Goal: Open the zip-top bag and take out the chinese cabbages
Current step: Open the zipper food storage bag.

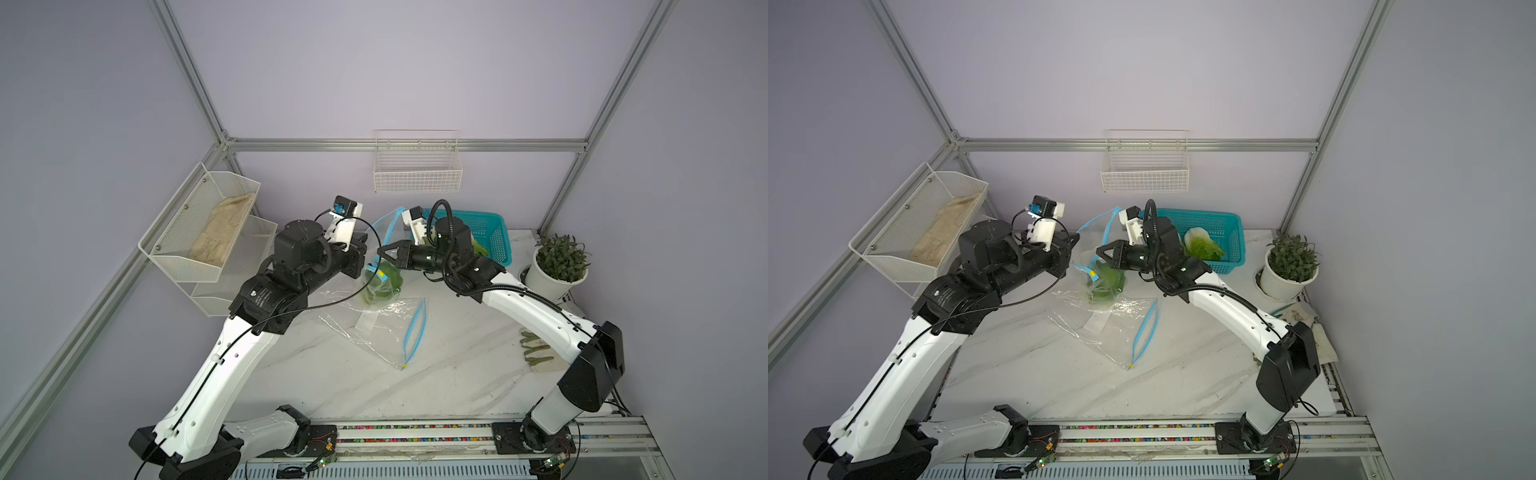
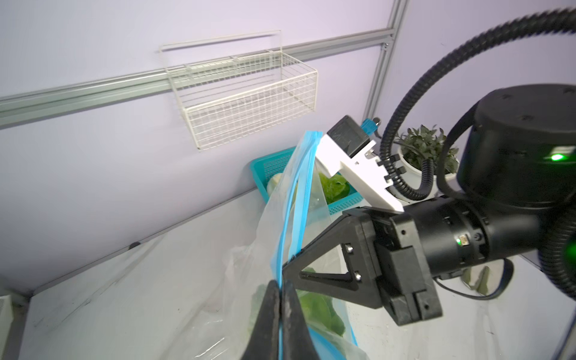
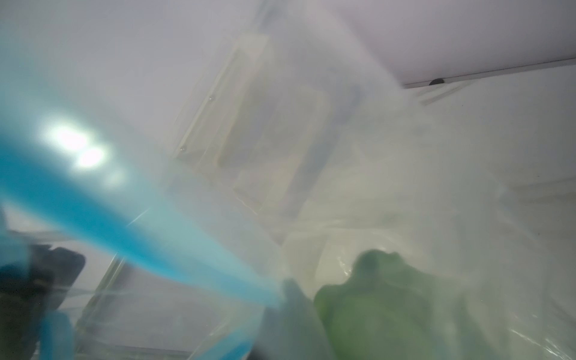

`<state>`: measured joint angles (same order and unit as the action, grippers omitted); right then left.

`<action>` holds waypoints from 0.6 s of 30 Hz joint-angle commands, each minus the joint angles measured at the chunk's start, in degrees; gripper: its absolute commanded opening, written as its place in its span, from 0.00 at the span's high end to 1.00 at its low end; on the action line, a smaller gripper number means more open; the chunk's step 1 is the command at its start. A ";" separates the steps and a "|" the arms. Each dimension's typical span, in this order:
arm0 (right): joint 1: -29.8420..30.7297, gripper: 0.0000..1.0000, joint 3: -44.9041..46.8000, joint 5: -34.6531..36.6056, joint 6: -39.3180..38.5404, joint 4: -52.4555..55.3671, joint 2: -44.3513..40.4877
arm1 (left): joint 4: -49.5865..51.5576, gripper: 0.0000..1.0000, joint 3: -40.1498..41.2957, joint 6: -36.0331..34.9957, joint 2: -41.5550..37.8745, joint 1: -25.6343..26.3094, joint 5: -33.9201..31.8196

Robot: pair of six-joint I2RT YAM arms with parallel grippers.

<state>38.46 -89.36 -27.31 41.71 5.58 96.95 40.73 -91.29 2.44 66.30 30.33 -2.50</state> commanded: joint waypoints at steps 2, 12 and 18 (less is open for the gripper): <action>0.39 1.00 -1.62 -3.05 1.55 -1.27 2.26 | 3.21 1.00 -0.28 0.20 -1.74 -0.10 -4.32; -3.56 1.00 22.48 0.92 6.12 0.97 -10.57 | 0.65 1.00 -0.34 4.20 13.91 2.04 -3.58; -6.89 1.00 31.10 1.57 7.65 4.09 -22.60 | -0.87 1.00 -3.23 6.56 22.22 3.81 -0.77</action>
<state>32.60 -59.64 -26.46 47.46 9.04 80.36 42.85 -91.29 6.72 88.66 33.52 -5.26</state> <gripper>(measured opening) 0.050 0.049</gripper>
